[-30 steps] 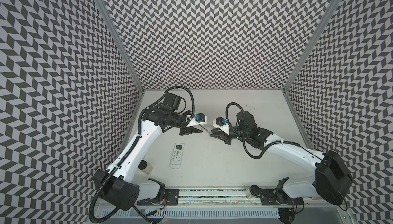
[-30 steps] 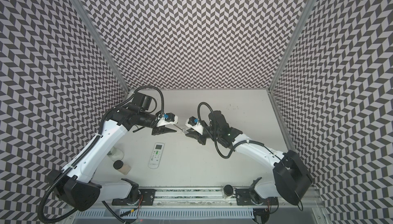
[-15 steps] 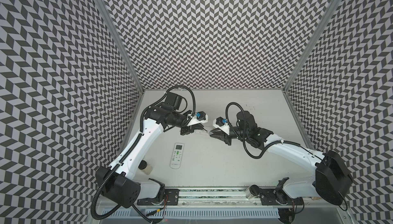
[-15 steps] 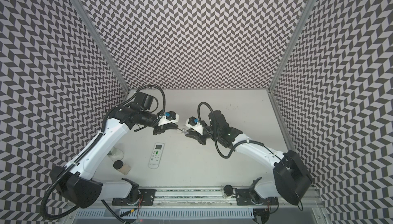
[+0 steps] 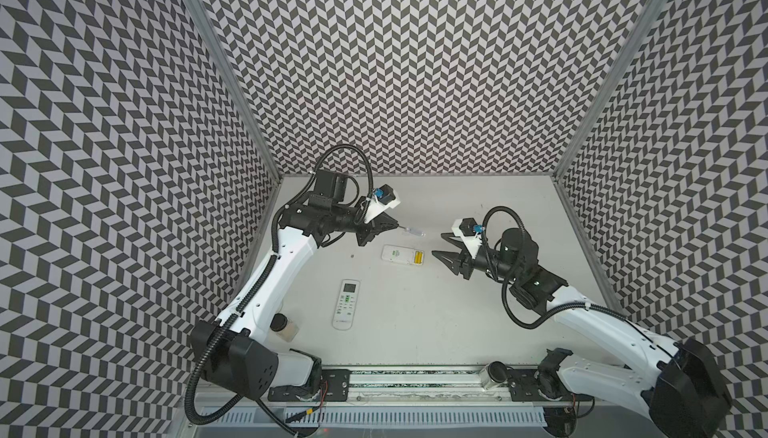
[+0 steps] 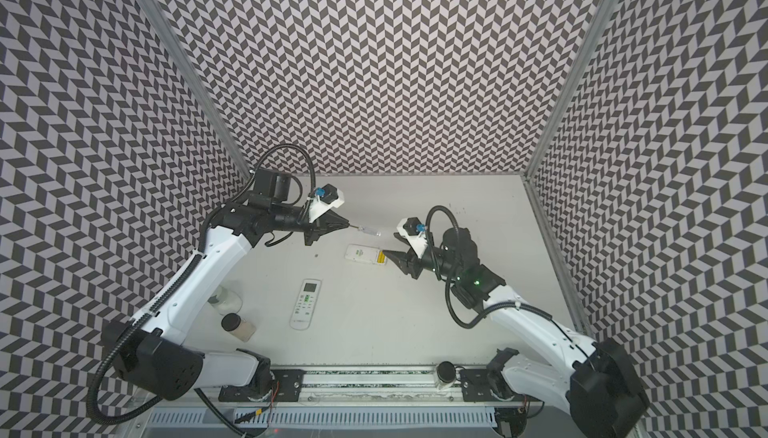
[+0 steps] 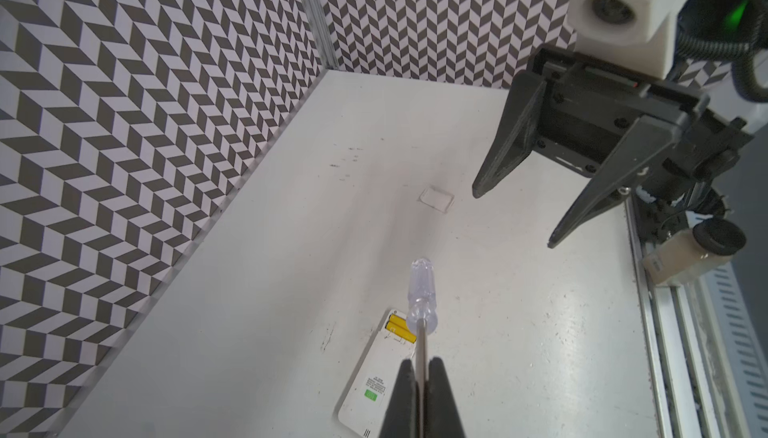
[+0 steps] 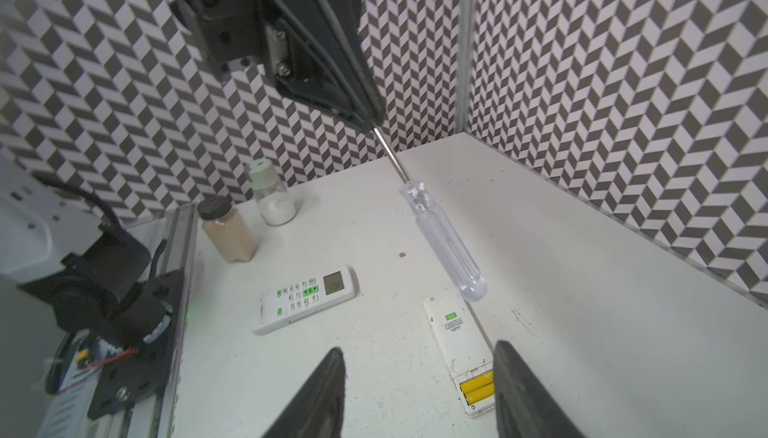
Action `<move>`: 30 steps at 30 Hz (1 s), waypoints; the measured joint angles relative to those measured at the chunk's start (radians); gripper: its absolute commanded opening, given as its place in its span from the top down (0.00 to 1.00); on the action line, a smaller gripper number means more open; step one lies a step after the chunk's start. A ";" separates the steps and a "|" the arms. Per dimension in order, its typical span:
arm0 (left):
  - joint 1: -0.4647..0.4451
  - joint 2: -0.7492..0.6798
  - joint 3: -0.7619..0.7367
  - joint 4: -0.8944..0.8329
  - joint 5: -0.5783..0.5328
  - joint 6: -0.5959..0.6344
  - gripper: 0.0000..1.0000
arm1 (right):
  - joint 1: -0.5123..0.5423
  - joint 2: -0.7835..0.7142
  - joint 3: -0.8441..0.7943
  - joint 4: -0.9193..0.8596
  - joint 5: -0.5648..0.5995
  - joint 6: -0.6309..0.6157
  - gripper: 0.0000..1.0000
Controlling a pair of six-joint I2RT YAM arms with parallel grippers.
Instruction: Unload the batteries from the remote control
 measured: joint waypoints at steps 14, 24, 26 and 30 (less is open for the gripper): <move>0.048 0.000 -0.084 0.265 0.212 -0.400 1.00 | -0.040 -0.147 -0.082 0.099 0.219 0.218 0.01; 0.111 -0.016 -0.343 0.702 0.369 -0.894 1.00 | -0.156 -0.070 -0.079 0.189 0.080 0.424 0.01; 0.124 -0.025 -0.385 0.771 0.374 -0.973 1.00 | -0.165 -0.034 -0.072 0.204 0.045 0.457 0.01; 0.127 -0.034 -0.424 0.882 0.379 -1.088 1.00 | -0.166 0.044 -0.044 0.259 -0.029 0.536 0.01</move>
